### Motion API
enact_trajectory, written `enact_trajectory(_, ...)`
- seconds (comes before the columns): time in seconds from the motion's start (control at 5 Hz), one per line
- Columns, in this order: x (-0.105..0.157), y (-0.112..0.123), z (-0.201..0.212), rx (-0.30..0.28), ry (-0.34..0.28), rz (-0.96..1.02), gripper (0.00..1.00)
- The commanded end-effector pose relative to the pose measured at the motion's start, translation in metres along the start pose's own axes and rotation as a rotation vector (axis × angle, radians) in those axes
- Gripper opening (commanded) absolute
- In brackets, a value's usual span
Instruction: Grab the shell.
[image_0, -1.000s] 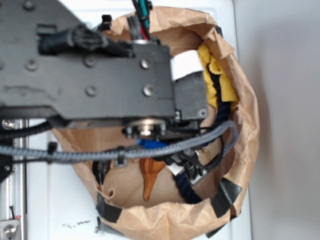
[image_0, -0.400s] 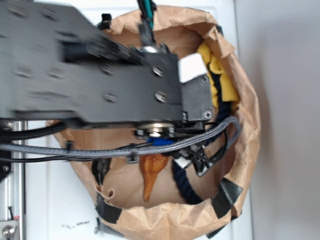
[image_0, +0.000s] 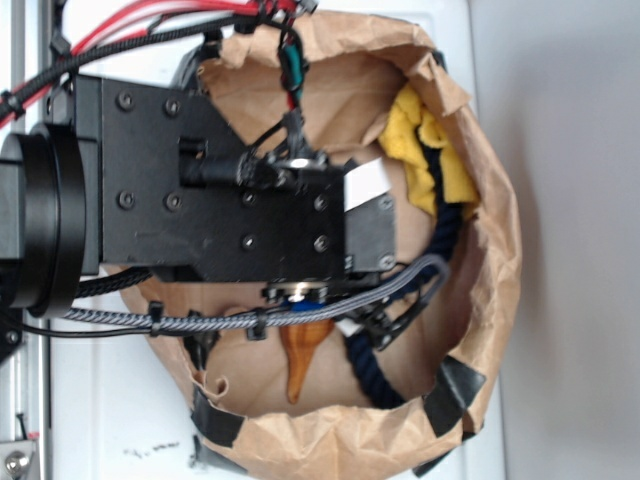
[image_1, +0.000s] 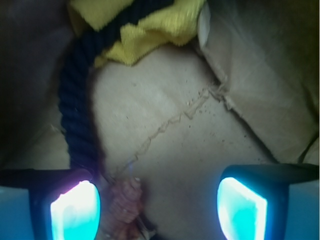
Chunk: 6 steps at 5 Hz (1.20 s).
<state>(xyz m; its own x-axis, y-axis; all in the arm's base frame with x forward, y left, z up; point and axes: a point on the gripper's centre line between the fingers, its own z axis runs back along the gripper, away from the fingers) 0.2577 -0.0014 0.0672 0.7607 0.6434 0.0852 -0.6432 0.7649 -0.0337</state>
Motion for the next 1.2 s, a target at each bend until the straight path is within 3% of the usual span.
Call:
enact_trajectory(0.0, -0.012, -0.007, -0.007, -0.158, -0.002, -0.054, 1.00)
enact_trajectory(0.2, -0.022, -0.017, -0.010, -0.190, -0.014, -0.059, 1.00)
enact_trajectory(0.4, -0.033, -0.032, -0.014, -0.184, -0.008, -0.064, 1.00)
enact_trajectory(0.8, -0.039, -0.052, -0.039, -0.115, -0.054, -0.077, 1.00)
enact_trajectory(1.0, -0.034, -0.050, -0.040, -0.101, -0.069, -0.064, 1.00)
